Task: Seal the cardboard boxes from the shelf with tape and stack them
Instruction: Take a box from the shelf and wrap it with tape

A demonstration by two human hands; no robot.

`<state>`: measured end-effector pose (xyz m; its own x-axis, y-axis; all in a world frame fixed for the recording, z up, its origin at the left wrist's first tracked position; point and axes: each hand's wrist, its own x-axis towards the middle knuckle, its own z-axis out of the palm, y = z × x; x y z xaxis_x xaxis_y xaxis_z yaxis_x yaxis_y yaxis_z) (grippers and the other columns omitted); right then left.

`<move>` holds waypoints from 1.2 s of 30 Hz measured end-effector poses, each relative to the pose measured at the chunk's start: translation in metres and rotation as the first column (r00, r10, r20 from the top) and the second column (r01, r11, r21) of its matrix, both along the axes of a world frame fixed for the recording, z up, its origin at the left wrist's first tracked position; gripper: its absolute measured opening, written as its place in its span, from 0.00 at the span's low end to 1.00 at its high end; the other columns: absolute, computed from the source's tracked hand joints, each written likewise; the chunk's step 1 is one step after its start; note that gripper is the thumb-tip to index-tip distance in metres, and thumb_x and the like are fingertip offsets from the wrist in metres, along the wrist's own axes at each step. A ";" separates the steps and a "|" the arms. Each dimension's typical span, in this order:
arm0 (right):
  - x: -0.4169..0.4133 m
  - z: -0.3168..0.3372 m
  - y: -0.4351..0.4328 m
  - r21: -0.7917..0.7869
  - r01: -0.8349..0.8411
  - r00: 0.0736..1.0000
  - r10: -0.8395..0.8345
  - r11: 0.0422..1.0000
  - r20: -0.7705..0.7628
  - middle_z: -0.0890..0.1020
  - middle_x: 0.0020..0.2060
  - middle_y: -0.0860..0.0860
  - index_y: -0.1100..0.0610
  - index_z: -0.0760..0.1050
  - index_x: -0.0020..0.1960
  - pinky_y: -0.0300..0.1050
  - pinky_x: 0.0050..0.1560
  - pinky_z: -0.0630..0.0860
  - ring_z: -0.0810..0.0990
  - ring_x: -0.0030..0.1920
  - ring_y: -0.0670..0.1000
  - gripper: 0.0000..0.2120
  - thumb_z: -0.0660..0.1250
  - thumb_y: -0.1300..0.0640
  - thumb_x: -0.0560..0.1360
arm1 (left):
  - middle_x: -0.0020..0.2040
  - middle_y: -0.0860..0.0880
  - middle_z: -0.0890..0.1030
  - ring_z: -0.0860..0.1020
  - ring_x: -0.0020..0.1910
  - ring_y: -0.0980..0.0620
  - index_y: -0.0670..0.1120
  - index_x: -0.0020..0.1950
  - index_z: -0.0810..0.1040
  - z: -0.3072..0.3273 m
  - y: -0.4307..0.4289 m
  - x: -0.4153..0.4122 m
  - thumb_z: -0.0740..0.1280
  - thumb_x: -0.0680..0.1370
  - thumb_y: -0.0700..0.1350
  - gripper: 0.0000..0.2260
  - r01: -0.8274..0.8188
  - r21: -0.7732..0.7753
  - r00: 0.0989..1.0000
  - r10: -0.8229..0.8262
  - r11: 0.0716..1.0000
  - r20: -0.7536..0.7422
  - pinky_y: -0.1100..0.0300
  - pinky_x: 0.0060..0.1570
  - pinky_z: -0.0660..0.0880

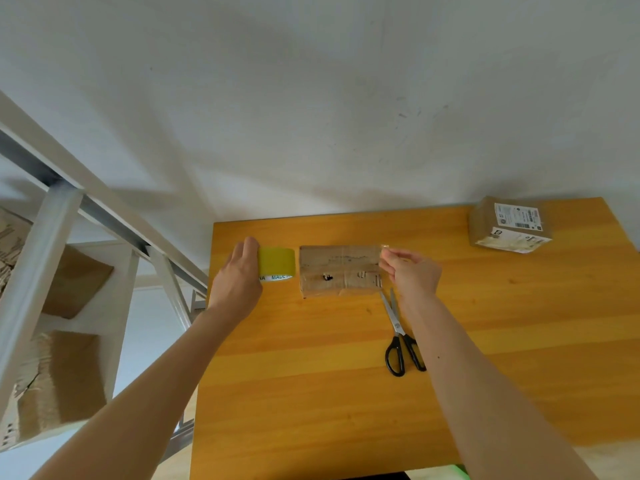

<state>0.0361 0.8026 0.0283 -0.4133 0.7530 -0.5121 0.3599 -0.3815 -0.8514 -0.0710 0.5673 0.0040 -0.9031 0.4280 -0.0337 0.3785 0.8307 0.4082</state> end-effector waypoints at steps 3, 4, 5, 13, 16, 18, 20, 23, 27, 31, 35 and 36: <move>-0.003 -0.003 0.006 0.068 -0.032 0.998 0.027 0.997 0.064 0.79 0.41 0.43 0.54 0.81 0.43 0.38 0.47 0.71 0.74 0.47 0.45 0.04 0.75 0.61 0.71 | 0.52 0.41 0.75 0.71 0.41 0.49 0.42 0.61 0.67 0.001 0.003 -0.004 0.70 0.74 0.38 0.18 -0.005 0.022 1.000 0.005 1.000 -0.015 0.57 0.34 0.71; -0.003 -0.004 0.009 0.065 -0.062 0.995 0.057 0.996 0.084 0.78 0.40 0.42 0.55 0.82 0.45 0.40 0.50 0.70 0.73 0.46 0.45 0.04 0.76 0.60 0.71 | 0.53 0.41 0.75 0.72 0.42 0.49 0.42 0.61 0.67 0.001 0.002 -0.007 0.70 0.74 0.37 0.18 -0.010 0.023 1.000 0.011 1.000 -0.016 0.56 0.35 0.71; -0.003 -0.006 0.011 0.058 -0.090 0.992 0.084 0.994 0.099 0.78 0.40 0.43 0.55 0.82 0.45 0.41 0.51 0.70 0.74 0.45 0.44 0.05 0.76 0.60 0.71 | 0.53 0.40 0.75 0.73 0.42 0.47 0.42 0.62 0.67 0.002 0.002 -0.010 0.70 0.74 0.37 0.19 -0.007 0.013 1.000 0.007 1.000 -0.015 0.55 0.36 0.72; -0.006 -0.025 0.018 0.005 -0.068 0.993 0.067 0.998 0.100 0.84 0.47 0.55 0.63 0.81 0.53 0.35 0.36 0.74 0.82 0.40 0.47 0.11 0.75 0.63 0.71 | 0.58 0.41 0.74 0.76 0.46 0.44 0.44 0.67 0.65 -0.003 0.007 -0.014 0.70 0.73 0.35 0.26 0.028 -0.051 0.999 -0.027 0.998 0.033 0.55 0.36 0.75; -0.008 -0.029 0.019 0.002 -0.059 0.994 0.058 0.998 0.097 0.84 0.46 0.55 0.63 0.81 0.51 0.38 0.40 0.76 0.82 0.42 0.49 0.09 0.75 0.63 0.71 | 0.59 0.41 0.74 0.76 0.45 0.45 0.44 0.68 0.64 -0.004 0.009 -0.017 0.70 0.73 0.34 0.25 0.024 -0.046 0.999 -0.023 0.999 0.028 0.57 0.35 0.72; -0.008 -0.032 0.019 -0.001 -0.061 0.994 0.061 0.998 0.088 0.84 0.44 0.54 0.60 0.81 0.46 0.40 0.41 0.77 0.82 0.41 0.49 0.05 0.75 0.64 0.71 | 0.59 0.41 0.74 0.76 0.46 0.44 0.44 0.68 0.64 -0.004 0.009 -0.018 0.69 0.74 0.34 0.26 0.027 -0.061 0.999 -0.025 0.998 0.026 0.57 0.35 0.72; -0.008 -0.034 0.019 0.002 -0.059 0.996 0.059 0.998 0.074 0.83 0.43 0.54 0.59 0.80 0.44 0.40 0.41 0.77 0.82 0.40 0.49 0.04 0.75 0.64 0.71 | 0.59 0.41 0.74 0.76 0.46 0.44 0.44 0.68 0.64 -0.005 0.009 -0.017 0.70 0.74 0.35 0.26 0.027 -0.071 0.999 -0.025 0.997 0.029 0.58 0.35 0.72; -0.008 -0.037 0.017 0.000 -0.052 0.997 0.052 0.999 0.064 0.83 0.41 0.53 0.58 0.80 0.43 0.38 0.38 0.76 0.82 0.39 0.48 0.05 0.74 0.65 0.71 | 0.59 0.41 0.74 0.76 0.45 0.44 0.44 0.68 0.64 -0.005 0.008 -0.016 0.70 0.74 0.35 0.25 0.030 -0.067 0.999 -0.028 0.997 0.025 0.58 0.35 0.71; -0.009 -0.039 0.017 0.002 -0.048 0.997 0.048 0.999 0.061 0.82 0.41 0.52 0.57 0.79 0.43 0.38 0.39 0.77 0.82 0.40 0.48 0.05 0.73 0.65 0.73 | 0.59 0.41 0.74 0.76 0.46 0.44 0.44 0.67 0.65 -0.006 0.008 -0.016 0.70 0.73 0.35 0.25 0.031 -0.063 0.999 -0.029 0.998 0.023 0.58 0.34 0.71; -0.008 -0.041 0.017 0.022 -0.047 0.997 0.046 0.999 0.059 0.82 0.41 0.52 0.56 0.78 0.41 0.42 0.44 0.78 0.82 0.41 0.49 0.06 0.72 0.65 0.73 | 0.58 0.41 0.74 0.76 0.46 0.45 0.45 0.67 0.64 -0.007 0.008 -0.015 0.70 0.73 0.35 0.26 0.035 -0.070 0.999 -0.033 0.997 0.022 0.58 0.35 0.71; -0.008 -0.043 0.017 0.013 -0.050 0.997 0.049 0.999 0.051 0.82 0.41 0.52 0.57 0.79 0.42 0.42 0.45 0.78 0.81 0.40 0.49 0.06 0.72 0.65 0.73 | 0.59 0.41 0.74 0.76 0.47 0.44 0.44 0.67 0.65 -0.005 0.008 -0.015 0.70 0.73 0.35 0.26 0.035 -0.069 0.999 -0.034 0.997 0.022 0.58 0.35 0.72; -0.008 -0.043 0.017 0.014 -0.050 0.998 0.049 0.999 0.050 0.82 0.41 0.52 0.58 0.79 0.43 0.41 0.43 0.78 0.81 0.40 0.48 0.05 0.72 0.65 0.73 | 0.59 0.41 0.74 0.76 0.47 0.44 0.44 0.67 0.65 -0.005 0.008 -0.015 0.70 0.73 0.35 0.26 0.034 -0.069 0.999 -0.032 0.997 0.022 0.58 0.35 0.72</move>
